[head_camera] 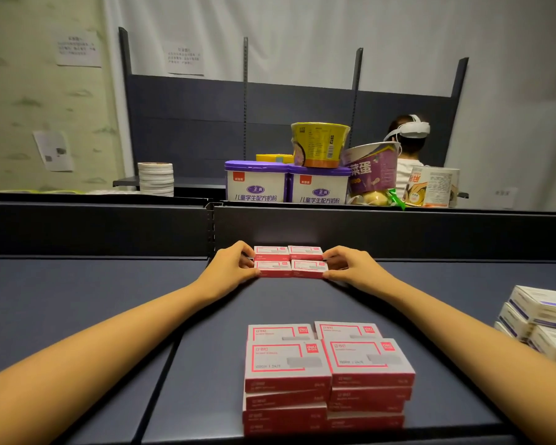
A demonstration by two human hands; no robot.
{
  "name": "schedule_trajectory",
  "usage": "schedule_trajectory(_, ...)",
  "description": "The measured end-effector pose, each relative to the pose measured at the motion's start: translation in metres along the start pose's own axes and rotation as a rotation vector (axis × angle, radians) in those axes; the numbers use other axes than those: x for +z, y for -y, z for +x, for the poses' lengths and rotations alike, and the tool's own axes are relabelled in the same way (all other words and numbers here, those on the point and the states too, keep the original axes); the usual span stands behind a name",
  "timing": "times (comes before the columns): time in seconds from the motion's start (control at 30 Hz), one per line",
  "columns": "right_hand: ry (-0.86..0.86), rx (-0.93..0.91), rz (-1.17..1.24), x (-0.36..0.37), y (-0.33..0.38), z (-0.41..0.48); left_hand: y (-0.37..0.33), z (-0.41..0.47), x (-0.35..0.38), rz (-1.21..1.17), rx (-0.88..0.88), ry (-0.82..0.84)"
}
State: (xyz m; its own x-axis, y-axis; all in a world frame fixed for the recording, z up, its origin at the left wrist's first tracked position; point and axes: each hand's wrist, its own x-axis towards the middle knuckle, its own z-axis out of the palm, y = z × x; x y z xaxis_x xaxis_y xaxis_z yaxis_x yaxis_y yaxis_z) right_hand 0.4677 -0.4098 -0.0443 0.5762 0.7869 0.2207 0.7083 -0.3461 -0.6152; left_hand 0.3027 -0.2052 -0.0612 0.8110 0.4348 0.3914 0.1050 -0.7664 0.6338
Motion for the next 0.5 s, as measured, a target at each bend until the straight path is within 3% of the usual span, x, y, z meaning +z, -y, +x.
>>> schedule_trajectory(0.33, -0.116, -0.03, -0.114, -0.002, 0.008, -0.004, -0.013, -0.005, -0.006, 0.043, -0.024, 0.024)
schedule_trajectory(0.4, -0.14, -0.053, -0.062, -0.015, 0.023, -0.015, -0.029, -0.011, -0.016, -0.015, -0.027, 0.013)
schedule_trajectory(0.5, -0.047, -0.1, 0.074, -0.038, 0.052, -0.05, -0.065, -0.038, -0.039, -0.111, 0.017, 0.074)
